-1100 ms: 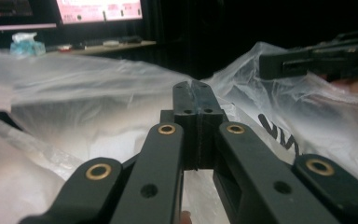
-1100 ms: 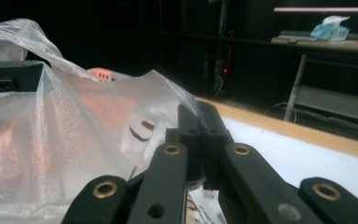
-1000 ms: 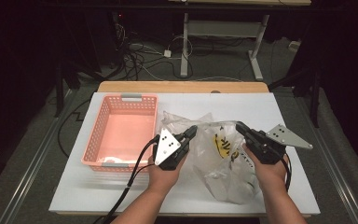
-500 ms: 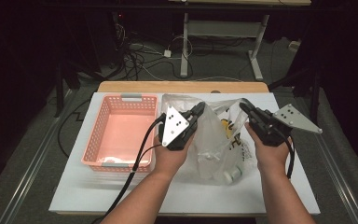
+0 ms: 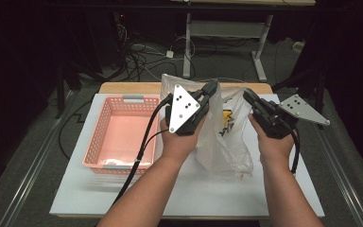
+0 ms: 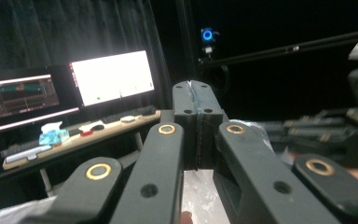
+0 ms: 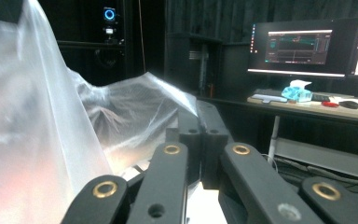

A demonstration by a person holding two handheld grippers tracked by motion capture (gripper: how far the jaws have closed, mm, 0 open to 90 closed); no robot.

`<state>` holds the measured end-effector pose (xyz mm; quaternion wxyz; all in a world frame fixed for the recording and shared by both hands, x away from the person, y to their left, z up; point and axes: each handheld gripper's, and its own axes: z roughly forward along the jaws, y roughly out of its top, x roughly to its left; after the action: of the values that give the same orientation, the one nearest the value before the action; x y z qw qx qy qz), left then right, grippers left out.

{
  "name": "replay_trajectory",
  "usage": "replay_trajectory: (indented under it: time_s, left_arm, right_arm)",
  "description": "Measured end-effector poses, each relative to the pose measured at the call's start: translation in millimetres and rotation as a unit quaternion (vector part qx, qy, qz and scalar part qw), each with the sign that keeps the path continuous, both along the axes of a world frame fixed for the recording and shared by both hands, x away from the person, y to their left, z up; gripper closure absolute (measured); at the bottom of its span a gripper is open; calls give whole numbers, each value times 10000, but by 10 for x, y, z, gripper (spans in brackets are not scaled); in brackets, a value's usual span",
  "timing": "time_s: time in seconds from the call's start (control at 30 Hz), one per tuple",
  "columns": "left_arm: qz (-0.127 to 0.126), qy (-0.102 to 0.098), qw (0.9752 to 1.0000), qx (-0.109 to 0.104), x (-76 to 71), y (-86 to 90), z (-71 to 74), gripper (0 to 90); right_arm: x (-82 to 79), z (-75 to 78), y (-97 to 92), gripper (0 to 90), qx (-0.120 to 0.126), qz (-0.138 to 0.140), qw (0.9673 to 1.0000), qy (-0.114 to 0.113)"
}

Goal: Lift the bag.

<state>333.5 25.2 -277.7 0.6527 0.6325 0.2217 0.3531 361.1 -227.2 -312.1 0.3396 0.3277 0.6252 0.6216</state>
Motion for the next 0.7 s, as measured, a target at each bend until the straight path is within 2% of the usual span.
replay_trajectory:
  time_s: [0.1, 0.17, 0.37, 0.47, 0.6, 0.7]
  left_arm:
    - [4, -32, 10000, -16, 5, 0, 21, 882]
    - [29, 16, 10000, -28, 35, 6, 11, 882]
    - [90, 203, 9998, -12, 139, -19, -68, 881]
    - [157, 283, 9995, -4, 199, -14, -79, 881]
    - [152, 332, 9993, -91, 288, -8, -5, 881]
    - [143, 241, 9995, -121, 339, -28, 90, 881]
  right_arm:
    - [-8, 1, 6, 900, 31, 2, 10000, 1]
    - [-38, 49, -12, 900, 66, 34, 9999, -86]
    - [-210, 386, -28, 900, 87, 147, 9985, -526]
    - [-216, 534, -12, 900, 74, 148, 9977, -657]
    - [-167, 664, -11, 900, 109, 93, 9969, -772]
    - [-124, 736, -38, 900, 160, 59, 9964, -829]
